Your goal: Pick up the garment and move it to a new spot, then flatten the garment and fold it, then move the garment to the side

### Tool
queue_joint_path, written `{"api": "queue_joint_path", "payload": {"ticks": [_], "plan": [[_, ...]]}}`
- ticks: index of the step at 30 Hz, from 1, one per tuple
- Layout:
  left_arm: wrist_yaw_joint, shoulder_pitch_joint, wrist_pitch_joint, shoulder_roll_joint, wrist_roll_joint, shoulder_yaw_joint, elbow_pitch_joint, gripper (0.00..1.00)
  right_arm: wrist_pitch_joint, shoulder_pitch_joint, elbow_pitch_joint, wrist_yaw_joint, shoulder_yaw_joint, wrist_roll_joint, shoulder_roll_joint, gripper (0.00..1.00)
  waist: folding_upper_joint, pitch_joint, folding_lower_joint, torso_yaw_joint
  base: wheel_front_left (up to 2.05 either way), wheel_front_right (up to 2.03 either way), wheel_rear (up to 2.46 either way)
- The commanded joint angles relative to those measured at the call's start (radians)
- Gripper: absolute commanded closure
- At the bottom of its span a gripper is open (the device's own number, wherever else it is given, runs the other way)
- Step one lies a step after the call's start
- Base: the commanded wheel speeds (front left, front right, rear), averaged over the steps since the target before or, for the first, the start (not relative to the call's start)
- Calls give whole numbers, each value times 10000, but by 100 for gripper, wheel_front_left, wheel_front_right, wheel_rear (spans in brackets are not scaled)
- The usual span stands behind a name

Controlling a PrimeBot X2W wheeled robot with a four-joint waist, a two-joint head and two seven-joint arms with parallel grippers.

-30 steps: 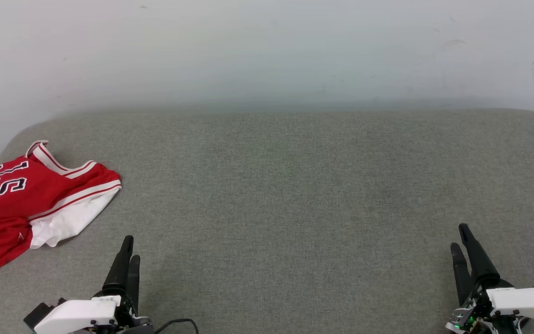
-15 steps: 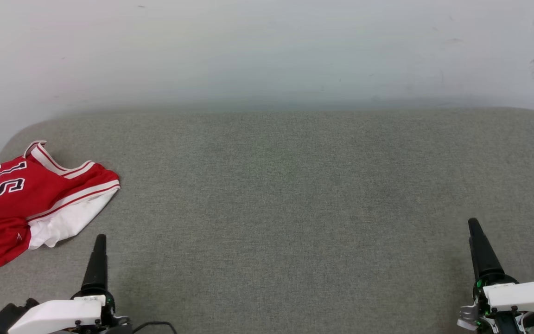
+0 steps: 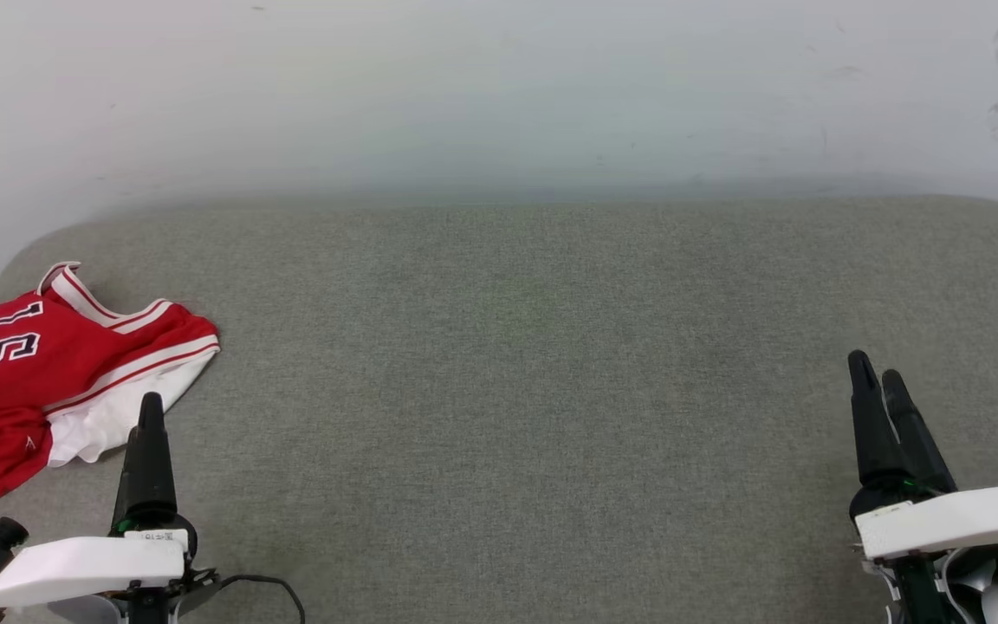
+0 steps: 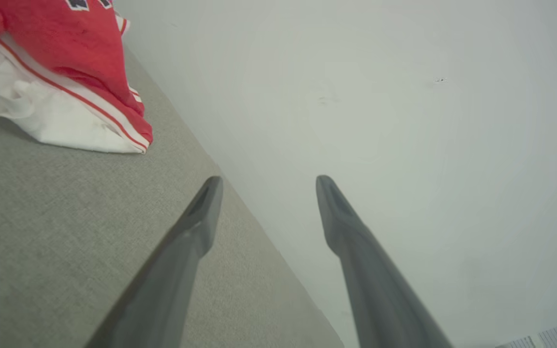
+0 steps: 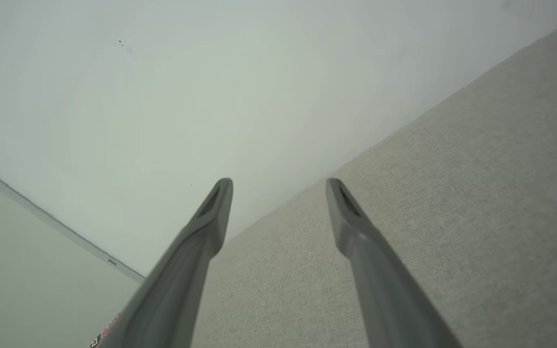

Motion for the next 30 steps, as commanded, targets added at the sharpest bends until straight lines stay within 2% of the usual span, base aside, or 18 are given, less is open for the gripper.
{"api": "queue_joint_path", "payload": {"ticks": [1, 2, 6, 7, 11, 18, 30], "plan": [[-52, 73, -111, 23, 554, -104, -401, 0, -128, -223, -356, 1, 78, -682, -1, 0, 0, 8, 0, -8, 0, 0, 0], [-52, 73, -111, 23, 554, -104, -401, 0, -128, -223, -356, 1, 78, -682, -1, 0, 0, 8, 0, -8, 0, 0, 0], [-34, 210, -241, 23, 1744, -495, -926, 0, -261, -185, -559, 1, 80, -1605, 0, 0, 0, 24, 0, -24, 0, 0, 0], [62, 262, -310, 24, 2341, -734, -1160, 0, -324, -214, -695, 1, 104, -2060, 1, 0, 0, 36, 0, -33, 0, 0, 0], [304, 364, -433, 25, 3574, -1316, -1513, 0, -452, -154, -736, 1, 162, -2965, 1, 0, 0, 62, 0, -53, 0, 0, 0], [799, 437, -636, 45, 5266, -2125, -1872, 0, -658, -96, -684, 0, 191, -4246, 3, 0, 0, 111, 0, -79, 0, 0, 0], [1875, 508, -959, 537, 6821, -3197, -1908, 0, -984, -110, -565, 0, 236, -6017, 5, 0, 0, 236, 0, -126, 0, 0, 0]]}}
